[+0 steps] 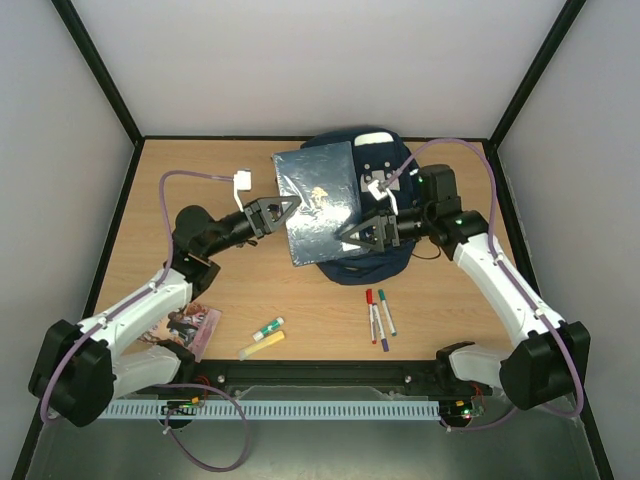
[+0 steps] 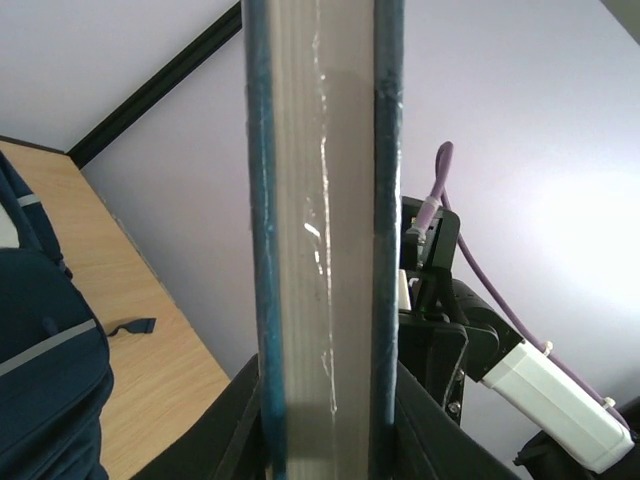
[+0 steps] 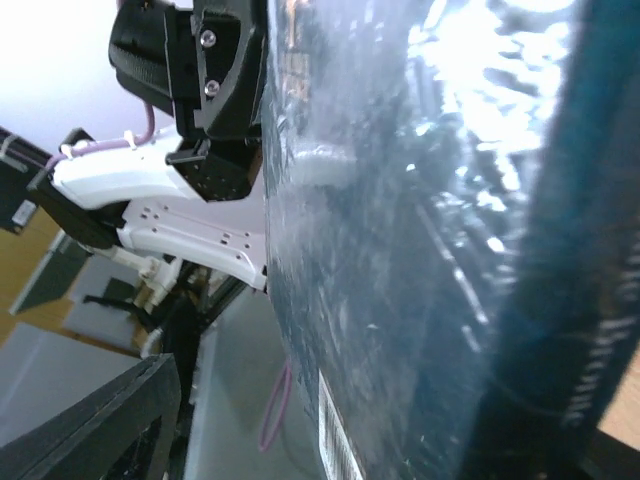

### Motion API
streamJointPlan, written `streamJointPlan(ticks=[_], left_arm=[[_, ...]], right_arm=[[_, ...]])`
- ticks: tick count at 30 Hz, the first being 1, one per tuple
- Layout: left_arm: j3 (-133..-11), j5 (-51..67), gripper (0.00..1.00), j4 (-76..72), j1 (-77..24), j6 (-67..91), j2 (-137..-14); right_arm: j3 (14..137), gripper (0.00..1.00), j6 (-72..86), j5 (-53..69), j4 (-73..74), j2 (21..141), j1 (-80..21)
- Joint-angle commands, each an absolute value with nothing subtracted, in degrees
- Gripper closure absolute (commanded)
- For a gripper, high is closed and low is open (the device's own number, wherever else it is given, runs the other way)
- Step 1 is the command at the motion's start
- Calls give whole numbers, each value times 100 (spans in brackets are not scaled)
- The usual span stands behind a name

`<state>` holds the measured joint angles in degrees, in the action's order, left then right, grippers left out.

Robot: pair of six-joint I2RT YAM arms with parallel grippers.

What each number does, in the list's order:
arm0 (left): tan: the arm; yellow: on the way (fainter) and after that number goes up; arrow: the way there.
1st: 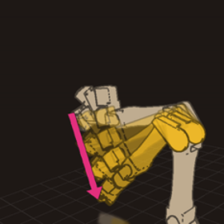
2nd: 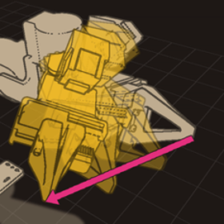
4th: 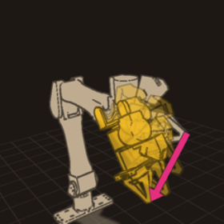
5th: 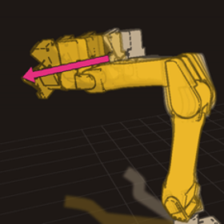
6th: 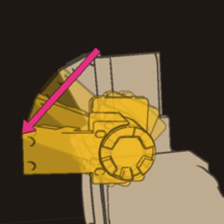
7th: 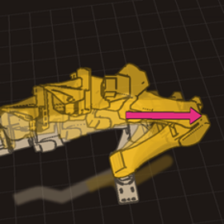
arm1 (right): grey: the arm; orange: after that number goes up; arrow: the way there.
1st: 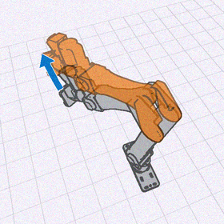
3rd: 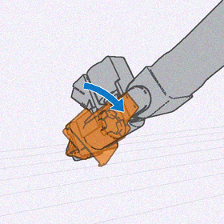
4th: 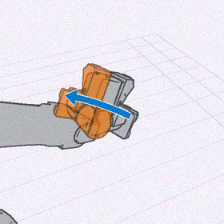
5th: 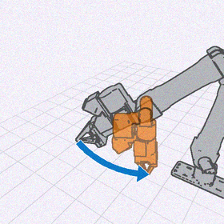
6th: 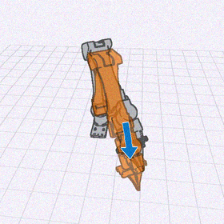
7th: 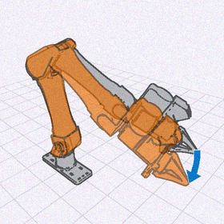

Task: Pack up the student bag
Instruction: Pick up the book from the center of the board.

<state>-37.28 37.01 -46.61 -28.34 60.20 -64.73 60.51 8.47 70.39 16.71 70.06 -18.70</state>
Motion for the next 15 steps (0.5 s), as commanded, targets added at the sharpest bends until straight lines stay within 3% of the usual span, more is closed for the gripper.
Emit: streamJointPlan(ticks=[1,8,12,15], left_arm=[[-3780,3686,98,-5754,-2863,6131,-6544],[-3875,3715,97,-5831,-2865,6284,-6871],[-3913,3632,90,-5699,-2863,6271,-6990],[-3946,3630,89,-5662,-2865,6312,-7095]], right_arm=[[6395,27,1798,7310,1114,6955,-1850],[6554,50,2238,7151,1070,6934,-1846],[6476,69,2378,7037,998,6855,-1846],[6446,74,2361,6963,1020,6797,-1846]])
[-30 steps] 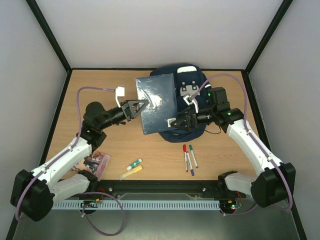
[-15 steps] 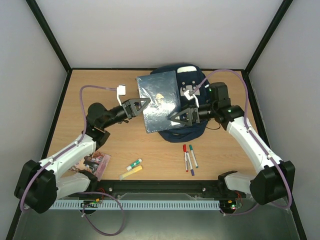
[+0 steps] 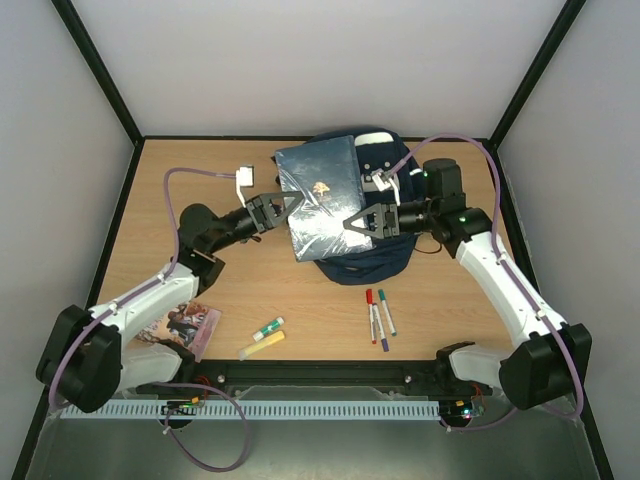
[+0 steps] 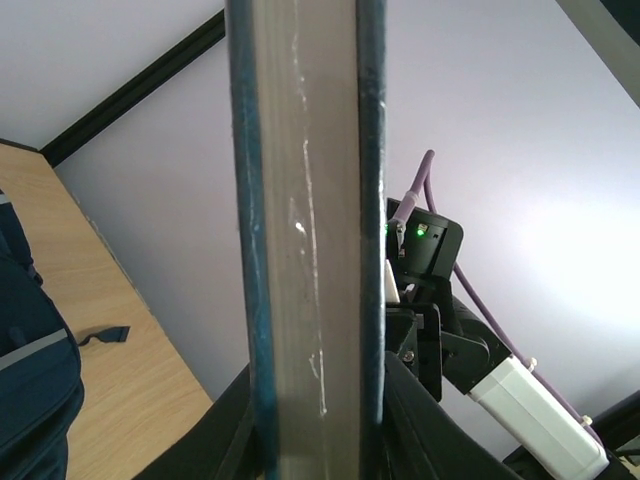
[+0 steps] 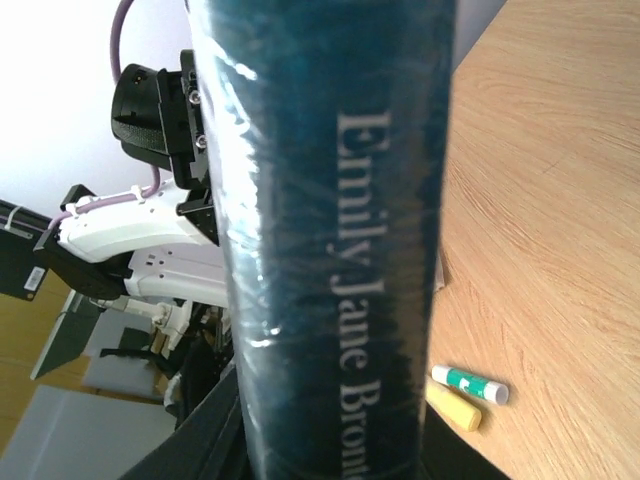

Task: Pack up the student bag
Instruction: Pick up the book from the center of the board, then move the student bag to the center of the board.

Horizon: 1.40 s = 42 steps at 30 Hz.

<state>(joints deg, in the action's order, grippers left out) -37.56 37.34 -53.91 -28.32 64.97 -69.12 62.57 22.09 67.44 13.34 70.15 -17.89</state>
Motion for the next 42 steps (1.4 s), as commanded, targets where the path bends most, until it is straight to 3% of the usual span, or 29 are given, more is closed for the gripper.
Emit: streamJointPlan(ticks=[1,2,3,5,8,12,20,25,32,37,42], left_arm=[[-3961,3636,88,-5648,-2865,6316,-7136],[-3982,3638,81,-5613,-2865,6317,-7171],[-4014,3618,60,-5534,-2865,6311,-7199],[-4095,3583,37,-5311,-2865,6232,-7255],[-4165,3484,21,-4970,-2865,6089,-7303],[-4193,3334,14,-4499,-2865,5842,-7311],[-4687,2451,12,-2258,-3080,4723,-7330],[-5748,1484,17,-446,-3883,3216,-8034],[-7563,279,28,1355,-4975,1354,-9664],[-8491,-356,40,1919,-5472,488,-10785],[-9101,-1518,39,2240,-5515,540,-11523]], right_arm=[[6428,74,2364,6936,1020,6776,-1846],[6419,76,2360,6920,1020,6757,-1846],[6421,80,2356,6883,1024,6739,-1839],[6433,91,2355,6804,1045,6708,-1834],[6459,97,2280,6672,1101,6652,-1773],[6511,99,1961,6077,1379,6578,-1356],[5774,99,1608,5487,1118,6336,383],[5203,99,1499,4951,778,6021,1316],[4417,99,1112,3174,331,4837,1354],[4290,99,1057,2908,306,4754,1354],[4237,99,1072,2983,284,4752,1353]])
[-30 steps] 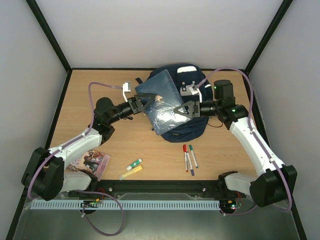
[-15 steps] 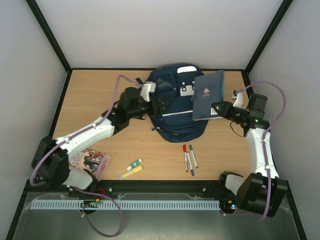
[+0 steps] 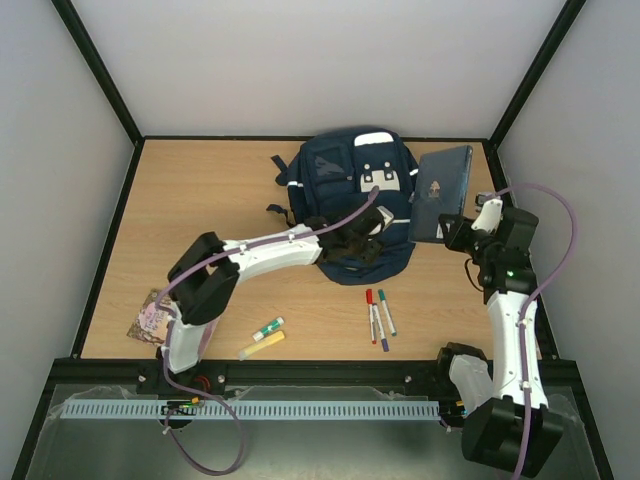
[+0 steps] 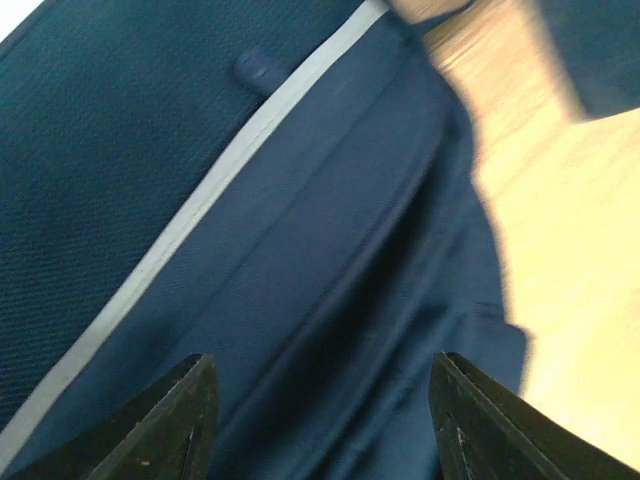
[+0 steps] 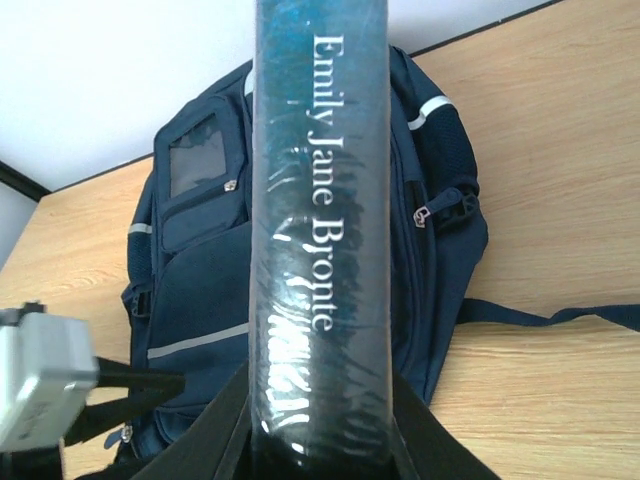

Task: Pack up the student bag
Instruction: Move the student bag to the center of the board.

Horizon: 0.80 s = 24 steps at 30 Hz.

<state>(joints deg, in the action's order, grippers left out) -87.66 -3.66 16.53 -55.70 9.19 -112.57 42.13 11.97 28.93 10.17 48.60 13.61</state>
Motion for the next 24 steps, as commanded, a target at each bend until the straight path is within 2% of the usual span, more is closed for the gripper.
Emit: streamJointPlan(ticks=[1,4,7,13,18,24], left_arm=[[-9093,-1721,39,2191,-5500,543,-11526],[-9040,-2199,36,2145,-5301,862,-11420],[-8702,-2204,34,1966,-4753,1620,-11094],[-7672,-680,33,1058,-3209,3166,-10496],[-7967,386,33,837,-2440,3610,-10996],[-8602,380,33,980,-2346,3654,-11731]], right_arm=[[4236,99,1066,3008,296,4755,1354],[4229,99,1039,3016,300,4779,1354],[4236,99,1042,3059,303,4791,1348],[4228,99,1048,3122,320,4805,1354],[4236,99,1007,3143,342,4808,1349],[4223,99,995,3215,347,4858,1353]])
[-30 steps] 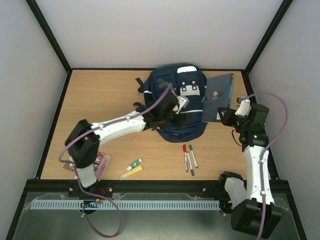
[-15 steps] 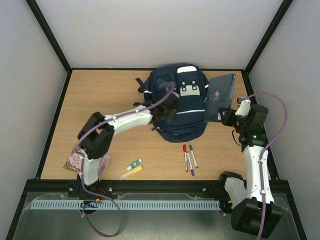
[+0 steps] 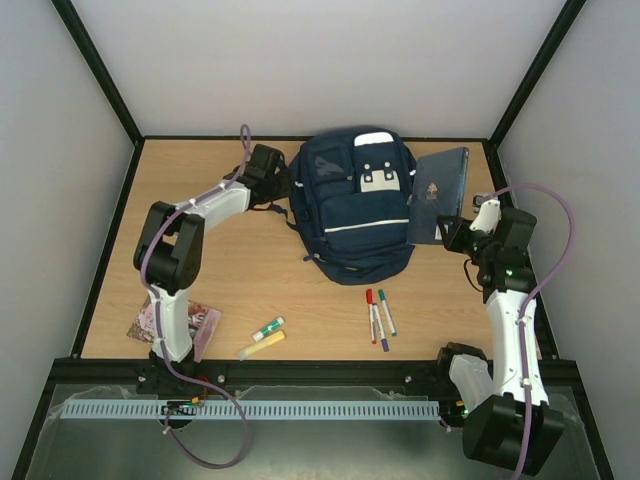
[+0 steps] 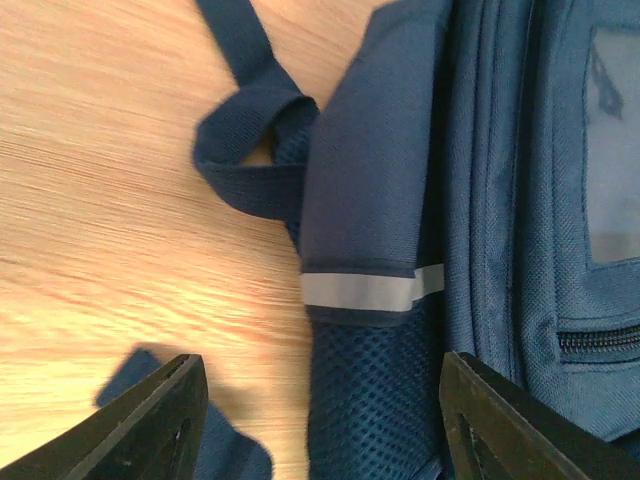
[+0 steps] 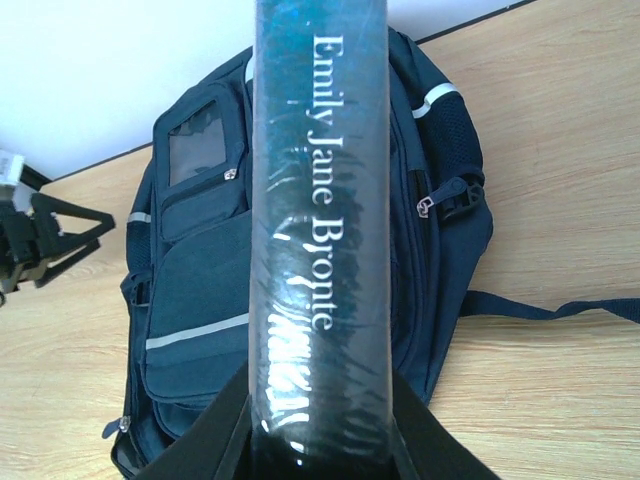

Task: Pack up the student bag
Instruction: Move the student bag to the center of the board.

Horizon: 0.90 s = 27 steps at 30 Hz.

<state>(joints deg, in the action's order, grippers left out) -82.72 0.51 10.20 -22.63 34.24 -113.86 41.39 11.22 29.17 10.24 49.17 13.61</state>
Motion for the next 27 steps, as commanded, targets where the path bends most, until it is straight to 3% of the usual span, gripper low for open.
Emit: streamJointPlan(ticks=[1,4,8,12,14,27], left_arm=[[-8613,482,34,871,-2344,3696,-11822],[-8828,526,35,903,-2343,3754,-12179],[-9064,536,46,919,-2331,3901,-12538],[-8484,220,84,538,-2247,4226,-12132],[-8102,32,95,336,-2137,4312,-11791],[-6368,220,96,555,-961,3921,-10235]], right_arm=[[4219,99,999,3226,342,4871,1354],[4206,99,993,3251,363,4899,1354],[4208,99,969,3244,367,4913,1353],[4193,99,970,3260,362,4967,1354],[4175,99,971,3291,347,4991,1353],[4175,99,985,3400,334,5087,1354]])
